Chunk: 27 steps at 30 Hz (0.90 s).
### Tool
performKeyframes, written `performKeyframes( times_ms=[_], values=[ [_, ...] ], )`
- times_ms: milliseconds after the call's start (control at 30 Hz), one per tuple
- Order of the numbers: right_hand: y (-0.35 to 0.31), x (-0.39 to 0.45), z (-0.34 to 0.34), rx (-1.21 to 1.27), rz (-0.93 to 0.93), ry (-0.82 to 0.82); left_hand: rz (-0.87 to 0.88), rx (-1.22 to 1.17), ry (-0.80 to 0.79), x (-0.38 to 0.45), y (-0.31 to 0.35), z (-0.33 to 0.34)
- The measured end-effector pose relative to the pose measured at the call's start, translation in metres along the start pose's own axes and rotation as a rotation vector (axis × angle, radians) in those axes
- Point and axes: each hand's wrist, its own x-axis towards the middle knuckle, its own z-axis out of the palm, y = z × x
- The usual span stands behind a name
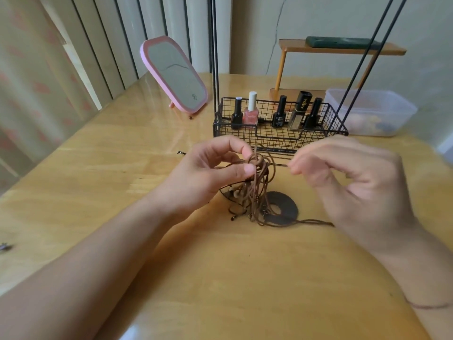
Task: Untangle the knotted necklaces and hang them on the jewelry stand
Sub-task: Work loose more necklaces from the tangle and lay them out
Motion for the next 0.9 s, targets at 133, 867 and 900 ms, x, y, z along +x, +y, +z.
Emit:
performKeyframes(
  times_ms=[133,867,900],
  values=[
    [-0.003,-0.002,0.005,0.017,0.141,-0.02,0.036,-0.001,-0.071,-0.001,0.0,0.004],
    [-0.004,-0.002,0.012,0.143,0.341,-0.237,-0.038,0.129,-0.154,-0.003,-0.001,0.012],
    [-0.001,0.0,0.01,0.172,0.354,-0.216,-0.023,0.138,-0.123,-0.002,-0.002,0.011]
  ],
)
